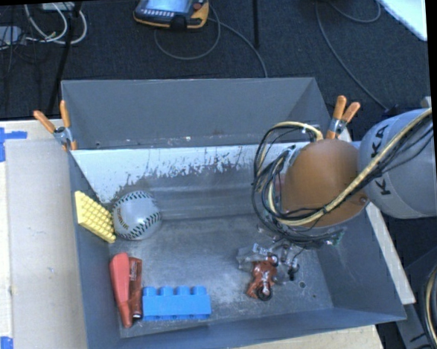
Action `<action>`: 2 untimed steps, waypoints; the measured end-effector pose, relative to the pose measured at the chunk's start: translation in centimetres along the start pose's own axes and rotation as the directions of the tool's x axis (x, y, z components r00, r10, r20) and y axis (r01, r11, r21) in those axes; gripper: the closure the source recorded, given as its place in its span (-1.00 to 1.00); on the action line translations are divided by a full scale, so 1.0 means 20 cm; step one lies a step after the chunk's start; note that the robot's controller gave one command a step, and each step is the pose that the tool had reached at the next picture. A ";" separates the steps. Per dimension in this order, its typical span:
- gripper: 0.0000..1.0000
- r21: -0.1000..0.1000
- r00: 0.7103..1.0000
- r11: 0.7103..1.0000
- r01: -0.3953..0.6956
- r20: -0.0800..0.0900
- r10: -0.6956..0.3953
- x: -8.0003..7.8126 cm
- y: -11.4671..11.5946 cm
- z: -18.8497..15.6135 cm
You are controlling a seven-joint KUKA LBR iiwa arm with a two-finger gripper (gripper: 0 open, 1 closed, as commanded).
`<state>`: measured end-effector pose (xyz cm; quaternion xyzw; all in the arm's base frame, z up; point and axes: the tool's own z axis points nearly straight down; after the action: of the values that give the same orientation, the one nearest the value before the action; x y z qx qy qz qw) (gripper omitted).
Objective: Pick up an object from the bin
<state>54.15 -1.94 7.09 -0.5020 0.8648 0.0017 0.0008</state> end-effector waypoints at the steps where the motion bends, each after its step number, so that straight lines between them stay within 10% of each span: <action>1: 1.00 -0.003 1.000 1.000 0.000 -0.001 0.000 0.00 0.01 -0.02; 2: 1.00 -0.006 1.000 1.000 0.001 -0.003 -0.001 0.00 0.01 -0.11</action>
Offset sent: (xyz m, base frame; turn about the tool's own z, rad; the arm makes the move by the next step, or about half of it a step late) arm 0.0002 0.0000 0.0093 0.0000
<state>53.90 -1.88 9.39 -0.5023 0.8647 0.0037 -0.0018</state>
